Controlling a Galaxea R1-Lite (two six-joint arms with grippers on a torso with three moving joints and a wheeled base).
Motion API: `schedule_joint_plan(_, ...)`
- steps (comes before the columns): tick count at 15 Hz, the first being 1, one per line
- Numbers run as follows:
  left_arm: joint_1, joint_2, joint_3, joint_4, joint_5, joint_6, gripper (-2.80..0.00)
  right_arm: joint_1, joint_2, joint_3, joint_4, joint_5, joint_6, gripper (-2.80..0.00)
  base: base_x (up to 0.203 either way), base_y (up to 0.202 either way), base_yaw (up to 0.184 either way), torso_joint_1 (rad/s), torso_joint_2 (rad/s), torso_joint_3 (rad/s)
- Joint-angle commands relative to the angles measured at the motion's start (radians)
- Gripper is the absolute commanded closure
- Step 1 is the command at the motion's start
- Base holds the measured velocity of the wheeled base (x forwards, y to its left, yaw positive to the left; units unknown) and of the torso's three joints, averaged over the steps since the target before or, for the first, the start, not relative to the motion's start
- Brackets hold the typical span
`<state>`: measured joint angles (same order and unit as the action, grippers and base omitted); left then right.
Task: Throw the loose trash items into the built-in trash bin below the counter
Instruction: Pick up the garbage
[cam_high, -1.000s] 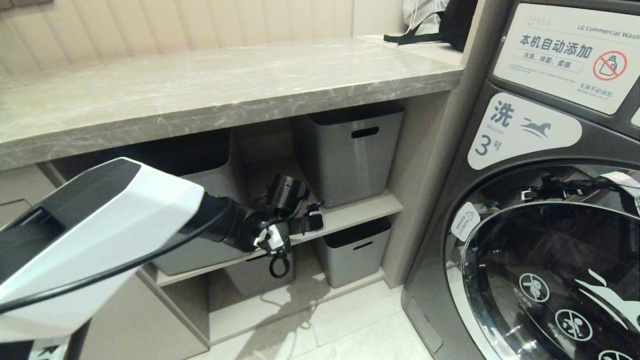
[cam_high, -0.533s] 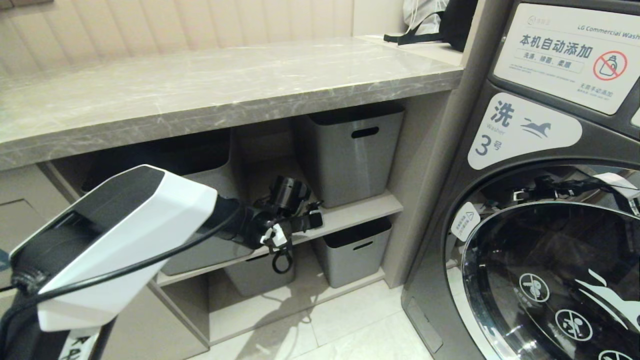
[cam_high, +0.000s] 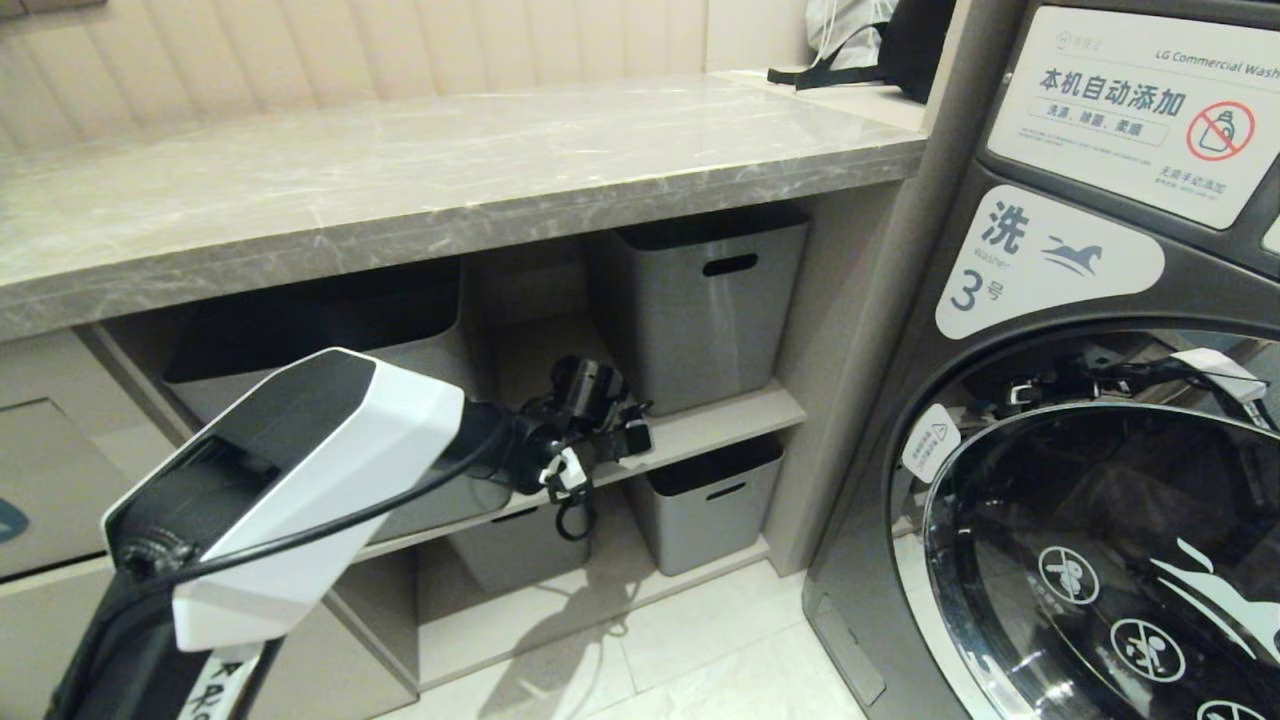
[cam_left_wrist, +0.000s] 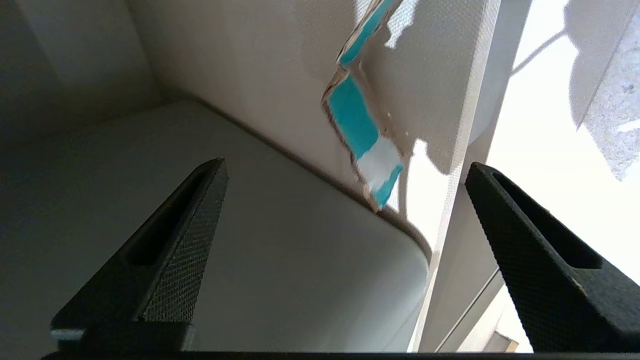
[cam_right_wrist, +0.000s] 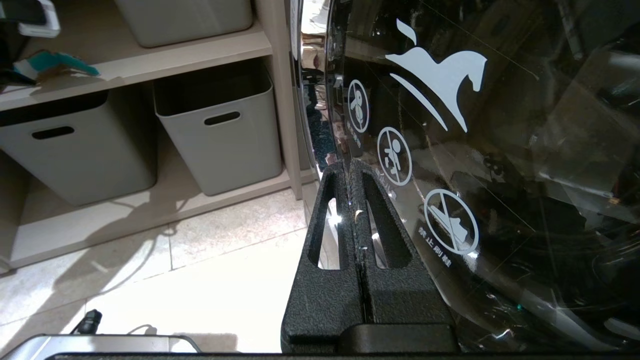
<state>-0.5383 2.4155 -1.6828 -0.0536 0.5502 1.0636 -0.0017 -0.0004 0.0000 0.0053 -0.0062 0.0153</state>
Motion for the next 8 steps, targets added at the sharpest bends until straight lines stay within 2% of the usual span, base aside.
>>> schedule_joint_plan(1,0.000,0.026,-0.030,0.005,0.004,0.006,-2.80,0.000,0.000,0.000,0.001,0.000,0.000,0.00,0.000,0.000,0.000,0.000,0.00,0.000)
schedule_joint_plan(4,0.000,0.051,-0.083,0.023,0.005,0.006,-2.80,0.000,0.000,0.000,0.001,0.000,0.000,0.00,0.000,0.000,0.000,0.000,0.00,0.000)
schedule_joint_plan(8,0.003,0.066,-0.095,0.021,0.005,0.006,-2.80,0.000,0.000,0.000,0.001,0.000,0.000,0.00,0.000,0.000,0.000,0.000,0.00,0.000)
